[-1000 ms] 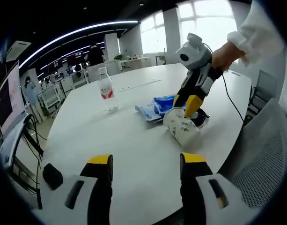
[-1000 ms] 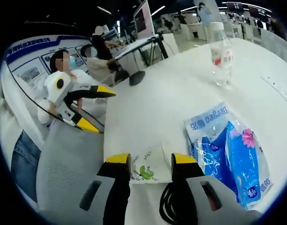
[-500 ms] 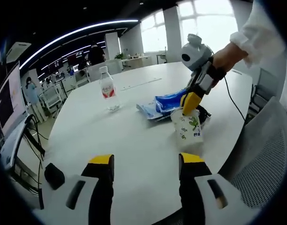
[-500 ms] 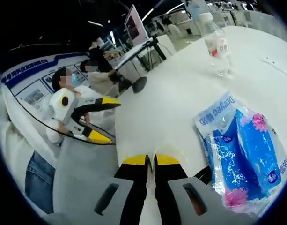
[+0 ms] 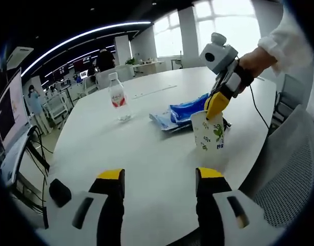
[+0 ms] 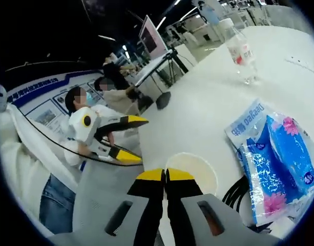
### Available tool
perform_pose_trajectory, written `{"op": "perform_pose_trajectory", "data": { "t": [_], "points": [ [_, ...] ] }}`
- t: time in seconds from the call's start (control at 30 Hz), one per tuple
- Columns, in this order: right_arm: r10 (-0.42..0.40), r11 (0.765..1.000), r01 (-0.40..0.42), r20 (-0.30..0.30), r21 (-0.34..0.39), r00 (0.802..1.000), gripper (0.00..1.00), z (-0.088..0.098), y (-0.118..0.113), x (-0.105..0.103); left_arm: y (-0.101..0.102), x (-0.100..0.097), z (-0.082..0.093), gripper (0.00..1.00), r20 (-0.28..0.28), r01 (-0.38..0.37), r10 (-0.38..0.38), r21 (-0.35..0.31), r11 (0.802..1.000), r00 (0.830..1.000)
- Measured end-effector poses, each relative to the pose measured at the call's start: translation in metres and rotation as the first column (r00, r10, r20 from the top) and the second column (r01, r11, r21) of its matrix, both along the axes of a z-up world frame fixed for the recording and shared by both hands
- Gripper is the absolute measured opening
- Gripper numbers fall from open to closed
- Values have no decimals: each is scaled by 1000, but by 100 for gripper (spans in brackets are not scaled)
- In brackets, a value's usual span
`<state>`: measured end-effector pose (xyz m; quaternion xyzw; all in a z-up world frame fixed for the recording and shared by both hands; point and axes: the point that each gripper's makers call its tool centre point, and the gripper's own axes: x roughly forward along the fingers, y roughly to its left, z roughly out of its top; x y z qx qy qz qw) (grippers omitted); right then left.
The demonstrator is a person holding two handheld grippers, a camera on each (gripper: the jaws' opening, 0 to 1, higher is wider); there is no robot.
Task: Arrange the tabletop items into an orderly group along one side of the table until the central work area is clear of visible clutter.
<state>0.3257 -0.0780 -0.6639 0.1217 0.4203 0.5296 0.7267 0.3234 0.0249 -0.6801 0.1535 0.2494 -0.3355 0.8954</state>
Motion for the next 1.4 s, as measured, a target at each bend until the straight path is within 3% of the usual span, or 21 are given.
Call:
{"op": "perform_pose_trajectory", "data": {
  "t": [0.3, 0.63, 1.4],
  "points": [
    [-35, 999, 36, 45, -38, 998, 0, 5, -6, 12, -1, -1, -1, 56, -1, 8, -8, 7, 1000, 1000],
    [-17, 992, 43, 203, -123, 979, 0, 19, -6, 38, -1, -3, -6, 55, -18, 24, -24, 32, 999, 1000],
    [70, 954, 37, 343, -296, 937, 0, 22, -9, 76, 0, -5, -11, 53, -28, 40, -38, 68, 997, 999]
  ]
}}
